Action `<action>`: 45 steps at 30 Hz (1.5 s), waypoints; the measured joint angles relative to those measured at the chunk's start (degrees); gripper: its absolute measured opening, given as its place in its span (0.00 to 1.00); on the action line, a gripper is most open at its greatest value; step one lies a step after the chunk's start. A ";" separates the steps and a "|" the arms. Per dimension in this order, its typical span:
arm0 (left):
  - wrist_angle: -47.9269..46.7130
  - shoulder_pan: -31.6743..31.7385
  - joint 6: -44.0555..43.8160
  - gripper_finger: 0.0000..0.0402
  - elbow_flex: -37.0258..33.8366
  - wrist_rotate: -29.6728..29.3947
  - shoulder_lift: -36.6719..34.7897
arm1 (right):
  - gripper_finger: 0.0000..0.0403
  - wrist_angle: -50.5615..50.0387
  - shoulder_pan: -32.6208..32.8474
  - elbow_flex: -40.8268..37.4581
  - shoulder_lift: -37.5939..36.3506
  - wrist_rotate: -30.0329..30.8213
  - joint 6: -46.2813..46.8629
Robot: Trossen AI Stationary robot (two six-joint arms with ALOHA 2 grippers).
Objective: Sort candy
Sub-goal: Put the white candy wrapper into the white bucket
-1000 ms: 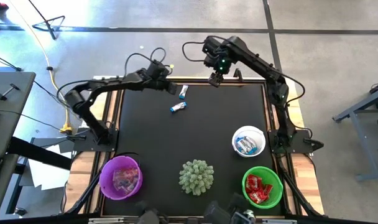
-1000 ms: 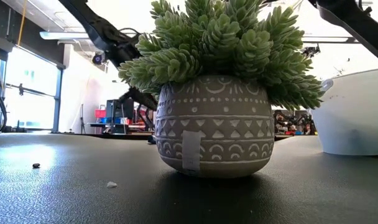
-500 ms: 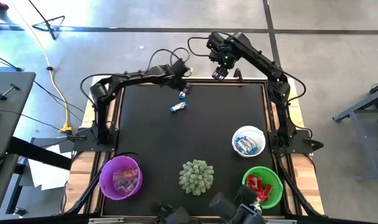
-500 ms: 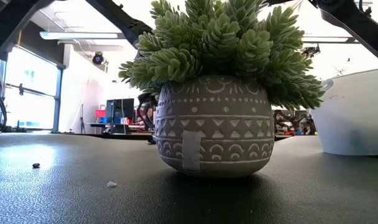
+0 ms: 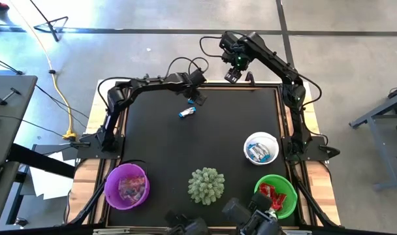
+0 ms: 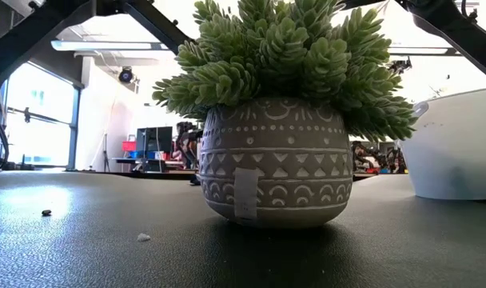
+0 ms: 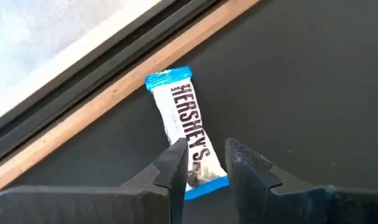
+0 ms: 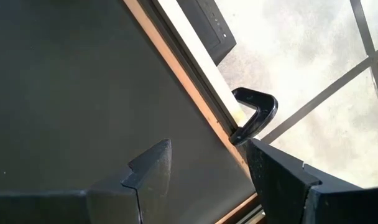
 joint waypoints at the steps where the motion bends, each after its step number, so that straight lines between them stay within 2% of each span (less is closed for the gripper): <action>1: 0.05 0.00 0.80 0.24 0.00 -0.32 0.26 | 0.51 0.00 0.00 0.00 0.00 -0.01 -0.20; 6: -0.58 0.00 5.02 0.30 0.00 -3.85 0.41 | 0.51 0.00 0.02 0.00 0.04 -0.11 -0.35; 12: 0.01 0.04 5.31 0.36 0.00 -1.80 0.39 | 0.51 0.00 0.02 0.00 0.04 -0.13 -0.35; 19: 0.11 -0.04 5.31 0.41 -0.02 -2.63 2.01 | 0.51 0.00 0.07 0.00 0.04 -1.03 -0.34; 30: 1.60 0.11 5.28 0.42 0.00 -2.82 3.27 | 0.51 -0.01 0.07 0.00 0.04 -1.03 -0.33; 37: 0.07 1.20 -2.45 0.42 0.00 -0.21 3.27 | 0.51 -0.01 0.07 0.00 0.04 -1.03 0.07; 45: -0.19 1.54 -4.36 0.40 0.00 1.99 3.27 | 0.51 -0.01 0.07 0.00 0.04 -1.02 0.11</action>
